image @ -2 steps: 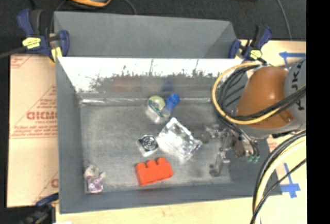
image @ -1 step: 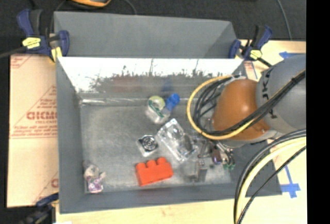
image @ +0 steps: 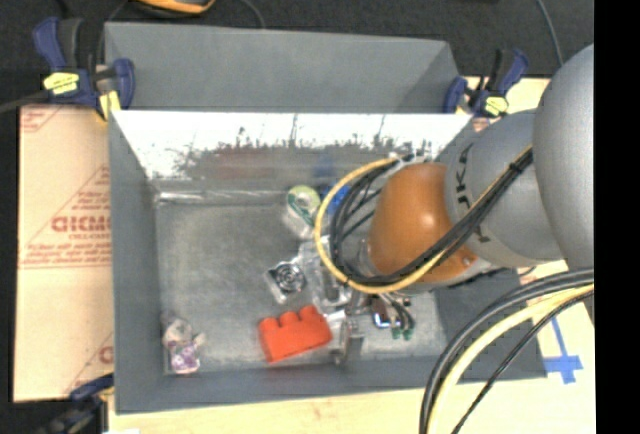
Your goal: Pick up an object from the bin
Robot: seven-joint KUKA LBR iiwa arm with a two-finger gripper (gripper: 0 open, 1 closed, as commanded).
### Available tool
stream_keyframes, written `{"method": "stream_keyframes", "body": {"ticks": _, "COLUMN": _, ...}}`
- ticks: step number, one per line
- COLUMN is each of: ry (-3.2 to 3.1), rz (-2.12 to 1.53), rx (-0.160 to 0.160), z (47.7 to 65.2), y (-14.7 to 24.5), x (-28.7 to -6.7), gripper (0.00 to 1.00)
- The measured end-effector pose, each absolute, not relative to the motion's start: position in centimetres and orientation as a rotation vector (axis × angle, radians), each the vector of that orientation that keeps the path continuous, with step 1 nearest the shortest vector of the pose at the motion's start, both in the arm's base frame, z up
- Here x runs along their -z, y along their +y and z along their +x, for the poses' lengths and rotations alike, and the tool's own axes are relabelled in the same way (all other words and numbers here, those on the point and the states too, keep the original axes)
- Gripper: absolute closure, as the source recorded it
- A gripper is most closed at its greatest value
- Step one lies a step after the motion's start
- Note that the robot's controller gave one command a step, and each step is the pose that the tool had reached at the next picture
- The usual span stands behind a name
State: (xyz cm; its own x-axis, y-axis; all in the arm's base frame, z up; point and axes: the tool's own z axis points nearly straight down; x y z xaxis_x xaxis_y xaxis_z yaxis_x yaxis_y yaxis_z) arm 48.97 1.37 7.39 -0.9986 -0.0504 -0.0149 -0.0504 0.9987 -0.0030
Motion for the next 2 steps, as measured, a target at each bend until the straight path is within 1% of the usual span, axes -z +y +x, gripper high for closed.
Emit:
{"method": "stream_keyframes", "body": {"ticks": 1, "ry": 3.132, "rz": -0.085, "rx": 0.004, "z": 48.78, "y": 1.22, "x": -7.23, "gripper": 1.00}}
{"method": "stream_keyframes", "body": {"ticks": 2, "ry": 3.135, "rz": -0.089, "rx": 0.002, "z": 48.66, "y": 1.31, "x": -7.06, "gripper": 0.00}}
